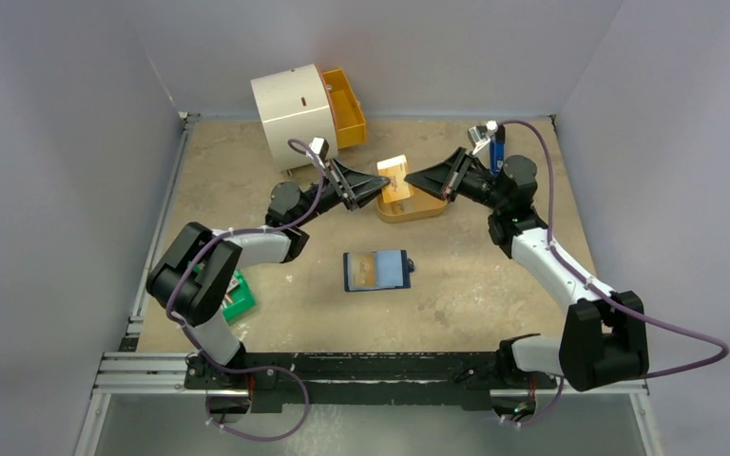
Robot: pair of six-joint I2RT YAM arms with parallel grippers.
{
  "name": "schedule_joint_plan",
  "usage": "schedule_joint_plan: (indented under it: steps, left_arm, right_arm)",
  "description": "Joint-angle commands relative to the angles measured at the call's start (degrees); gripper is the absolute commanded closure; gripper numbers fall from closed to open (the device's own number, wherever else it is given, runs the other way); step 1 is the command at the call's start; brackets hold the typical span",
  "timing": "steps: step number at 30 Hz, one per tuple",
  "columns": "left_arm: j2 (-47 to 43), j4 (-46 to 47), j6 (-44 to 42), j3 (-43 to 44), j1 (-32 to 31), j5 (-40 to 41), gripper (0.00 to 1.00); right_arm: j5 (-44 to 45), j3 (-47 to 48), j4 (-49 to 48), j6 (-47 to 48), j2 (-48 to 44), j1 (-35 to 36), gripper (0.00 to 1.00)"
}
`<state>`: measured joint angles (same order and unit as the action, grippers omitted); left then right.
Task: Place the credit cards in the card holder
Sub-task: Adjust the credit card.
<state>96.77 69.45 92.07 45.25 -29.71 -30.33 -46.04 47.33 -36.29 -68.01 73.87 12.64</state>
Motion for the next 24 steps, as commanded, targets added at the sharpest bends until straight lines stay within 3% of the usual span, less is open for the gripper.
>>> schedule_joint_plan:
  steps: [1, 4, 6, 10, 15, 24]
  left_arm:
    - [1.51, 11.31, 5.49, 2.44, -0.32, -0.74, 0.85]
    - [1.93, 12.88, 6.24, 2.48, -0.33, -0.79, 0.97]
    - [1.84, 13.52, 6.51, 2.26, -0.34, -0.79, 1.00]
    - [1.79, 15.66, 7.63, 1.86, -0.27, -0.87, 1.00]
    - [3.09, 21.89, 11.57, 1.37, -0.16, -0.78, 1.00]
    - [4.08, 26.26, 14.05, 0.88, 0.08, -1.18, 1.00]
  right_arm:
    - [-2.21, 0.73, -2.62, 0.32, -0.20, 0.29, 1.00]
    - [-2.98, 0.88, -1.89, 1.19, -0.26, 0.33, 1.00]
    - [-4.22, 1.08, 0.62, 2.22, -0.59, 0.28, 1.00]
    - [-4.69, 0.26, 1.51, 2.19, -2.12, -0.08, 0.81]
    - [-4.14, -0.99, 2.17, 2.30, -3.74, -0.71, 0.64]
    - [-2.52, -5.49, -5.39, -3.68, -6.89, -4.52, 0.63]
